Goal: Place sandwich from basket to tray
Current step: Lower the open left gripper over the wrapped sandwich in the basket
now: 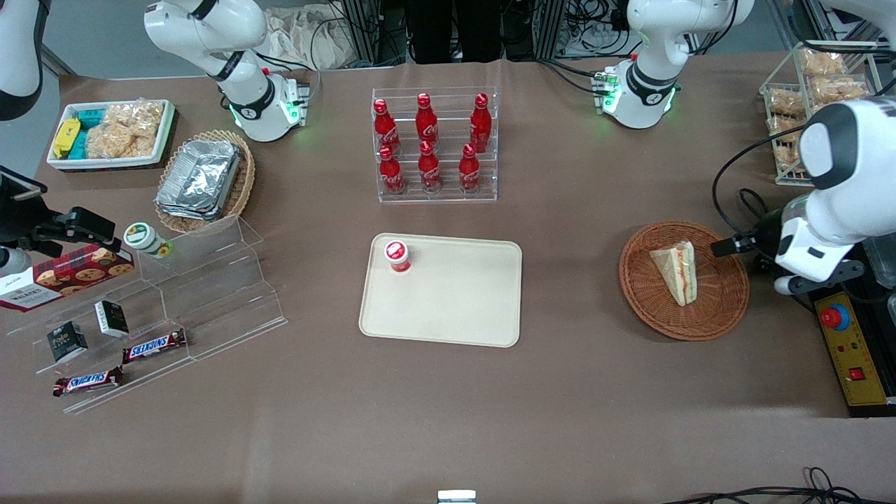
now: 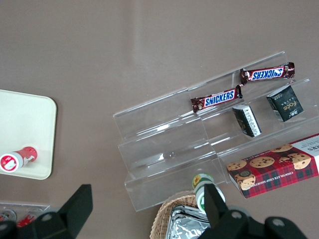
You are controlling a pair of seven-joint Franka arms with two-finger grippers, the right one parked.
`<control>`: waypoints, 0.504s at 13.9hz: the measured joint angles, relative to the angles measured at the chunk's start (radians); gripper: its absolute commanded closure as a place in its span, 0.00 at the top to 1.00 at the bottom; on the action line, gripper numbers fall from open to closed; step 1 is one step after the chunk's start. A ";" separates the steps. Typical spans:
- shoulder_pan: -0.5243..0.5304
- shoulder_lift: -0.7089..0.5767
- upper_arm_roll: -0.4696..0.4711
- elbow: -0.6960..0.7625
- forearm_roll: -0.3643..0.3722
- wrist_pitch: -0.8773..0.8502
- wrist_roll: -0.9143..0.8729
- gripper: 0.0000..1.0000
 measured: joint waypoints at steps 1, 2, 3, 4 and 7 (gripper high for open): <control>-0.002 0.004 -0.002 -0.030 -0.008 0.031 -0.018 1.00; -0.002 0.009 -0.003 -0.056 -0.010 0.065 -0.031 1.00; -0.003 0.017 -0.004 -0.084 -0.011 0.109 -0.036 1.00; -0.003 0.026 -0.005 -0.114 -0.013 0.158 -0.038 1.00; -0.004 0.055 -0.005 -0.185 -0.017 0.260 -0.046 1.00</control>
